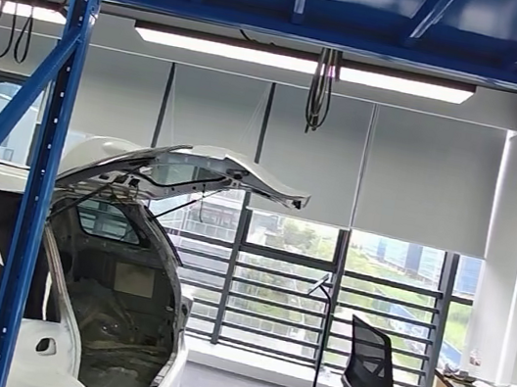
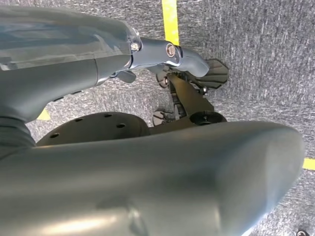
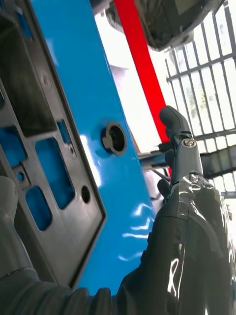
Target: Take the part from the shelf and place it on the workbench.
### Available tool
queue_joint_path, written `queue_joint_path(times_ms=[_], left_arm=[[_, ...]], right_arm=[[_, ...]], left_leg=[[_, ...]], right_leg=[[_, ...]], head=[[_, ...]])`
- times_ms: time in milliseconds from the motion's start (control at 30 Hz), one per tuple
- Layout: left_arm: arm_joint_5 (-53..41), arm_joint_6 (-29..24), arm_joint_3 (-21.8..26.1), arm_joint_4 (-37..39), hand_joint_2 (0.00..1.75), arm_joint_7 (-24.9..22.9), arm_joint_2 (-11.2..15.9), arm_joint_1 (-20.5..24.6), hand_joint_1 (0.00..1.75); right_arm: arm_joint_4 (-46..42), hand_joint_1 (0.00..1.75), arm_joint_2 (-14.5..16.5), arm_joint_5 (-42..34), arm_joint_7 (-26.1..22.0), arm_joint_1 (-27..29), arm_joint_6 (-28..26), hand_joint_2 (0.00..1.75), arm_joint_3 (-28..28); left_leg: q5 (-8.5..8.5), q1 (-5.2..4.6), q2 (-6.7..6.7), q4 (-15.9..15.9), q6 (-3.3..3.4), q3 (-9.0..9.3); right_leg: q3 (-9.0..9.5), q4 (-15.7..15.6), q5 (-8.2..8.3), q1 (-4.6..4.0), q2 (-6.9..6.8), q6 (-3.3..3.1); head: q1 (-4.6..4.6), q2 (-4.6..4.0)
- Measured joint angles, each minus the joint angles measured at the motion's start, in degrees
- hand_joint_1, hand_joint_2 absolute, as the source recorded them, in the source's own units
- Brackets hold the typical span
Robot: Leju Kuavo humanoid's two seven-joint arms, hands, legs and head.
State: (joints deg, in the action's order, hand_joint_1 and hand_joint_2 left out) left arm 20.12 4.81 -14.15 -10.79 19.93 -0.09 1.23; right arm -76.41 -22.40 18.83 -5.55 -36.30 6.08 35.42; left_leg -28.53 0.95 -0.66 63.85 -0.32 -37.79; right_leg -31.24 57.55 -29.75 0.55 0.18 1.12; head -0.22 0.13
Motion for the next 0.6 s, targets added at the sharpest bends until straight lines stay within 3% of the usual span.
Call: queue_joint_path(times_ms=[67,100,133,267,600], left_arm=[[0.05,-0.49,-0.26,0.16,0.00,0.08,-0.25,-0.22,0.00],[0.12,-0.76,-0.27,0.21,0.00,0.02,-0.27,-0.25,0.00],[0.14,-0.98,-0.28,0.23,0.00,-0.02,-0.28,-0.24,0.00],[0.22,-1.19,-0.28,0.23,0.00,0.05,-0.26,-0.12,0.00],[0.45,-1.45,-0.28,0.23,0.00,0.07,-0.24,-0.13,0.00]], right_arm=[[-1.54,0.00,-1.84,2.32,1.73,1.18,-0.44,1.75,-1.20],[-1.81,0.00,-2.34,5.93,3.30,1.67,-0.92,1.75,-0.75],[-1.94,0.00,-2.80,10.17,4.99,2.12,-1.59,1.75,-0.17],[-2.05,0.00,-3.49,20.72,8.62,3.36,-3.68,1.75,1.50],[-4.29,0.00,-3.58,30.40,11.30,8.07,-5.34,1.75,3.01]], left_leg=[[0.70,0.55,-0.02,0.07,-0.42,-0.85],[2.65,0.57,-0.07,-3.14,-0.07,-0.06],[2.36,0.33,-0.15,-3.36,0.71,-0.17],[2.25,0.09,-0.27,-3.33,1.09,-0.04],[2.28,0.24,-0.26,-3.45,1.05,0.24]], right_leg=[[-0.37,-0.31,0.57,0.09,0.04,-0.33],[0.04,-0.29,-0.03,0.23,0.07,0.10],[0.07,-0.38,-0.21,0.24,0.04,0.40],[0.36,-0.82,-0.29,0.43,-0.01,1.71],[0.37,-0.41,-0.44,0.28,0.02,1.63]], head=[[0.01,0.01],[0.01,0.01],[0.00,0.01],[0.00,0.00],[0.00,0.00]])
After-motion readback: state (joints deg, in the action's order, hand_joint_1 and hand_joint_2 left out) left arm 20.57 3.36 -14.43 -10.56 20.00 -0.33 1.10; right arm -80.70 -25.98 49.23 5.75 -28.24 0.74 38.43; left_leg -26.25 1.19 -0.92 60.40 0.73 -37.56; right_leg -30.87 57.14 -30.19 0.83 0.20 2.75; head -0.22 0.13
